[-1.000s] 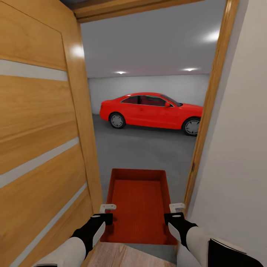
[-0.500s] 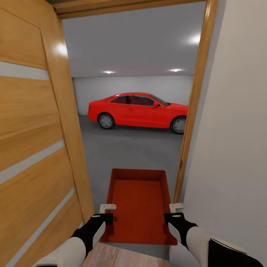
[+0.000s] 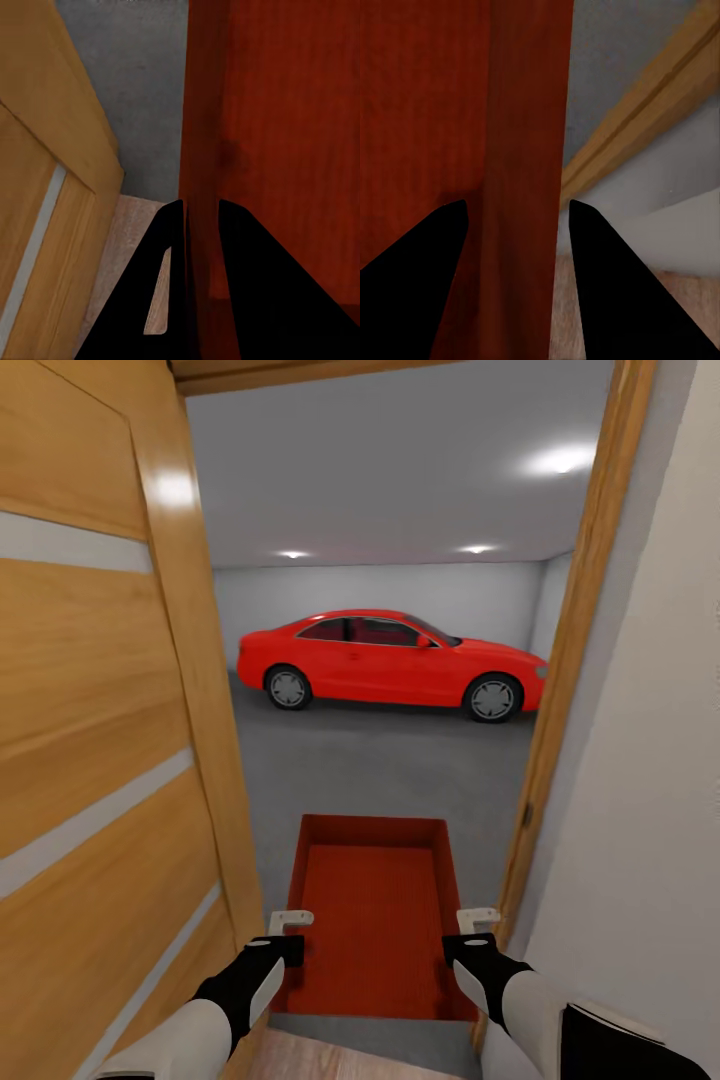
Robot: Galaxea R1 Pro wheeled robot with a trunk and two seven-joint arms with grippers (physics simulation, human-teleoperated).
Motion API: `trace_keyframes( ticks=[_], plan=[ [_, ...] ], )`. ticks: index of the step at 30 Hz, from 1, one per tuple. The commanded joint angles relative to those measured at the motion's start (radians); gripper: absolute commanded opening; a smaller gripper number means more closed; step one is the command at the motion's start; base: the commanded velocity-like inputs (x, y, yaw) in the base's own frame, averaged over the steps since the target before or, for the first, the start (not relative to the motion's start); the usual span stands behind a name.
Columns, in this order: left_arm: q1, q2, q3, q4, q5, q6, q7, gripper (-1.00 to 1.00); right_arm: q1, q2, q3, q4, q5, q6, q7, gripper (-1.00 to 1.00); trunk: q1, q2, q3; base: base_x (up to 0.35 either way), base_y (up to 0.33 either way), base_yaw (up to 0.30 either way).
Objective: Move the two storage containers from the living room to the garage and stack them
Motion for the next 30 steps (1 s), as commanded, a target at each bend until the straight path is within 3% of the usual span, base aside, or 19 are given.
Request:
trace_keyframes(
  ticks=[1, 17, 22, 30],
  plan=[
    [0.001, 0.006, -0.007, 0.019, 0.000, 0.004, 0.001, -1.00, -0.001, -0.007, -0.021, -0.002, 0.007, -0.009, -0.002, -1.00, 0.001, -0.001, 0.000, 0.077, 0.079, -0.193],
    [0.001, 0.006, -0.007, 0.019, 0.000, 0.004, 0.003, -1.00, -0.001, -0.007, -0.021, -0.002, 0.007, -0.009, -0.002, -1.00, 0.001, -0.001, 0.000, 0.006, 0.006, -0.226],
    [0.001, 0.006, -0.007, 0.019, 0.000, 0.008, 0.001, -1.00, -0.001, -0.008, -0.021, -0.002, 0.007, -0.009, -0.002, -1.00, 0.001, -0.001, 0.000, 0.020, 0.059, -0.040],
    [0.001, 0.006, -0.007, 0.019, 0.000, 0.013, 0.001, -1.00, -0.001, -0.008, -0.021, -0.002, 0.007, -0.009, -0.002, -1.00, 0.001, -0.001, 0.000, 0.124, 0.272, -0.002]
  ],
)
